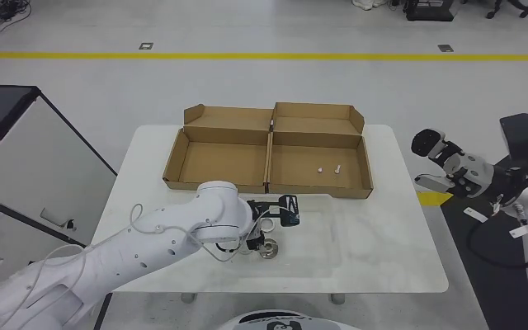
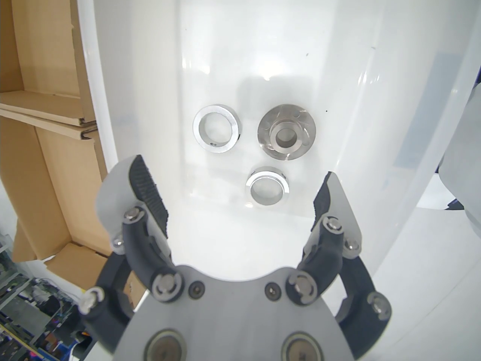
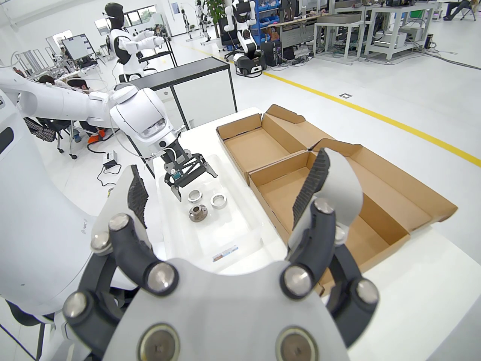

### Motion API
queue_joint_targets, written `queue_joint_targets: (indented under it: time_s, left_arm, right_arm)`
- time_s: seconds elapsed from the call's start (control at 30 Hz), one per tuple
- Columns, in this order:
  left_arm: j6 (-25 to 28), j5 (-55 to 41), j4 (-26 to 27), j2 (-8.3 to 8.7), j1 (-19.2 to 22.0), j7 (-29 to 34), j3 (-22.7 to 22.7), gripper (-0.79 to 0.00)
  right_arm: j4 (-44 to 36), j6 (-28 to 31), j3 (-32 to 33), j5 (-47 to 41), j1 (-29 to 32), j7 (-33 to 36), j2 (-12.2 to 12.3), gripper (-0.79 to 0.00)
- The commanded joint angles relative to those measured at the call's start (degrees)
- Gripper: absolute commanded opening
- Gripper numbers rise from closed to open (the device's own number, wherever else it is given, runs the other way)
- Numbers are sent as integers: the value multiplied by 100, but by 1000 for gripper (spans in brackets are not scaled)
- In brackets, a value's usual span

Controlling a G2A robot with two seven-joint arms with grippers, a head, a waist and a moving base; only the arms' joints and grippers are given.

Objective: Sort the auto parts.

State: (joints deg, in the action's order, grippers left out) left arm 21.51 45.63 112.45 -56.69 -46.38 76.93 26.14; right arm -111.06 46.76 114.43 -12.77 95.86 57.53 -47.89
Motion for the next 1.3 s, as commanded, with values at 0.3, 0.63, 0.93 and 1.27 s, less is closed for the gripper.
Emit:
queue_joint_targets:
  time_s: [0.3,0.63,0.93,1.27]
  left_arm:
    - [8,-968,-293,-56,79,-41,175,0]
    - [-319,-1496,-537,-392,742,896,-272,0]
    - [-496,-1507,-888,-810,1043,799,-731,0]
    - [-523,-1528,-1323,-1140,1197,802,-1029,0]
  right_arm:
    - [0,0,0,0,0,0,0,0]
    - [0,0,0,0,0,0,0,0]
    - [0,0,0,0,0,0,0,0]
    - [0,0,0,0,0,0,0,0]
